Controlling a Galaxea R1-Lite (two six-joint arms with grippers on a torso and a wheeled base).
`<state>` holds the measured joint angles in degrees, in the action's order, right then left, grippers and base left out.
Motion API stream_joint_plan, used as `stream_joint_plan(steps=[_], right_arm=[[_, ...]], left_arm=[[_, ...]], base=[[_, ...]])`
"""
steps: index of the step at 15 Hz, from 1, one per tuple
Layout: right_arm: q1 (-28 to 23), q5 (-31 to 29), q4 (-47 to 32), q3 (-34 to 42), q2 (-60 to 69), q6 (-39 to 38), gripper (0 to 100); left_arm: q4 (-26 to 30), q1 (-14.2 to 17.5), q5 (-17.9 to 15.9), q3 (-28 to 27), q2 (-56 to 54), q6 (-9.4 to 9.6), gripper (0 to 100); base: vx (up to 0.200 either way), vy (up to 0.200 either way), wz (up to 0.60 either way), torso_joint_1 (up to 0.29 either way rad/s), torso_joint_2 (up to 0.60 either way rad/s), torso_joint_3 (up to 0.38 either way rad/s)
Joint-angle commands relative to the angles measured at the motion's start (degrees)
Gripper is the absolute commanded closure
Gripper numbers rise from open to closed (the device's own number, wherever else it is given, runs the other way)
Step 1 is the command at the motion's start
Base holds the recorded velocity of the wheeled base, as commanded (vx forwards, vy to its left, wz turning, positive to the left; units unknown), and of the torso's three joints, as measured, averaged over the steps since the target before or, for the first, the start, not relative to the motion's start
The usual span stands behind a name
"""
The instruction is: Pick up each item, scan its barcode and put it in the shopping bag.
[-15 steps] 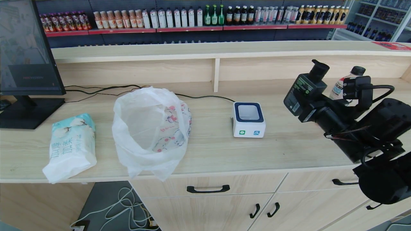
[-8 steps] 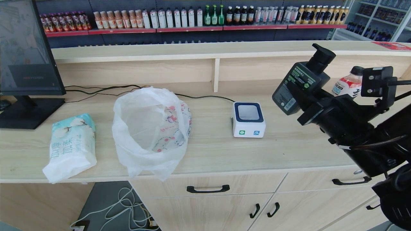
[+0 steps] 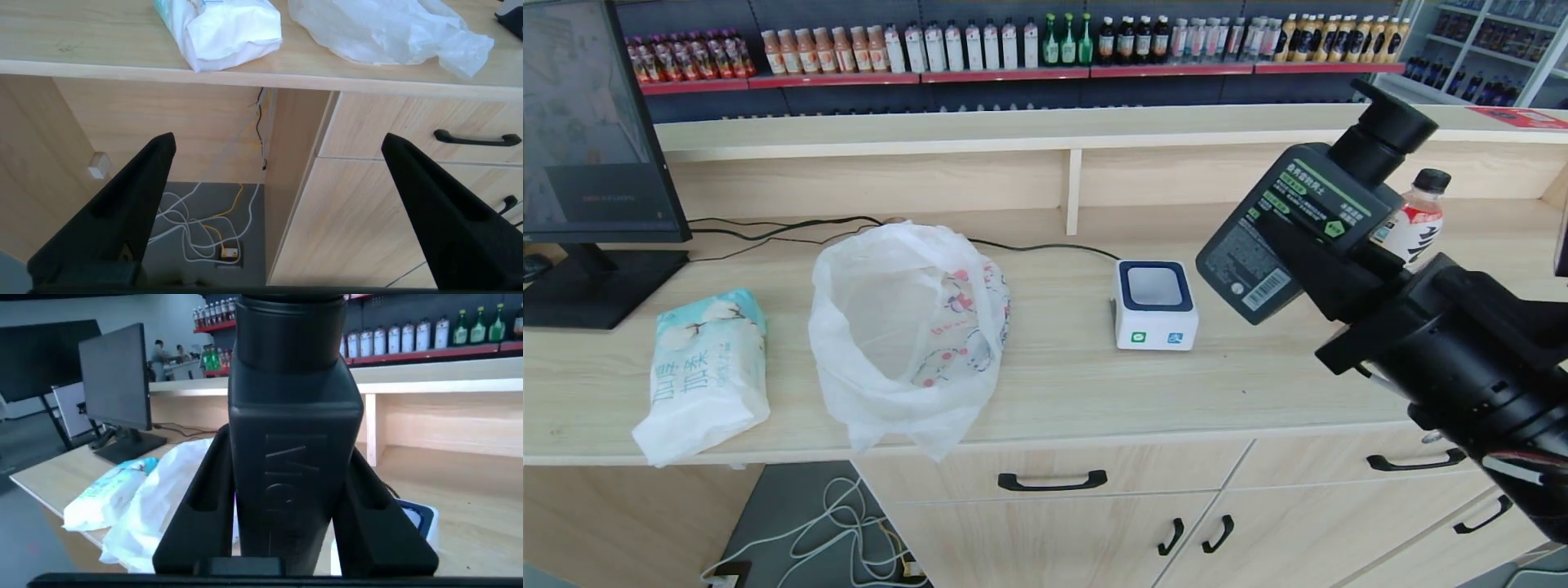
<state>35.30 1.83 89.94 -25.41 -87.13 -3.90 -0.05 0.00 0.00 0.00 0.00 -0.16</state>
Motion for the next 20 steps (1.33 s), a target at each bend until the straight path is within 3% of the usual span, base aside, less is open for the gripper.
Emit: stream_joint_plan(steps=[1, 4, 8, 14, 20], right_arm=[[3.98, 0.02, 0.06, 1.32, 2.84, -0.05, 100], [11.28, 0.02, 0.06, 1.06, 2.84, -1.37, 100], [17.34, 0.02, 0.06, -0.87, 1.52, -4.01, 100], [21.03, 0.02, 0.06, -7.20, -0.33, -7.44, 100], [24.73, -0.07, 0.06, -7.91, -1.38, -8.23, 100]], left_arm=[[-0.04, 0.00, 0.00, 0.00, 0.00, -0.02, 0], [-0.04, 0.00, 0.00, 0.00, 0.00, -0.02, 0], [-0.04, 0.00, 0.00, 0.00, 0.00, 0.07, 0], [-0.04, 0.00, 0.00, 0.00, 0.00, 0.07, 0], [-0.04, 0.00, 0.00, 0.00, 0.00, 0.07, 0]], base=[[0.000, 0.000, 0.00, 0.000, 0.00, 0.000], [0.000, 0.000, 0.00, 0.000, 0.00, 0.000], [0.000, 0.000, 0.00, 0.000, 0.00, 0.000], [0.000, 0.000, 0.00, 0.000, 0.00, 0.000], [0.000, 0.000, 0.00, 0.000, 0.00, 0.000]])
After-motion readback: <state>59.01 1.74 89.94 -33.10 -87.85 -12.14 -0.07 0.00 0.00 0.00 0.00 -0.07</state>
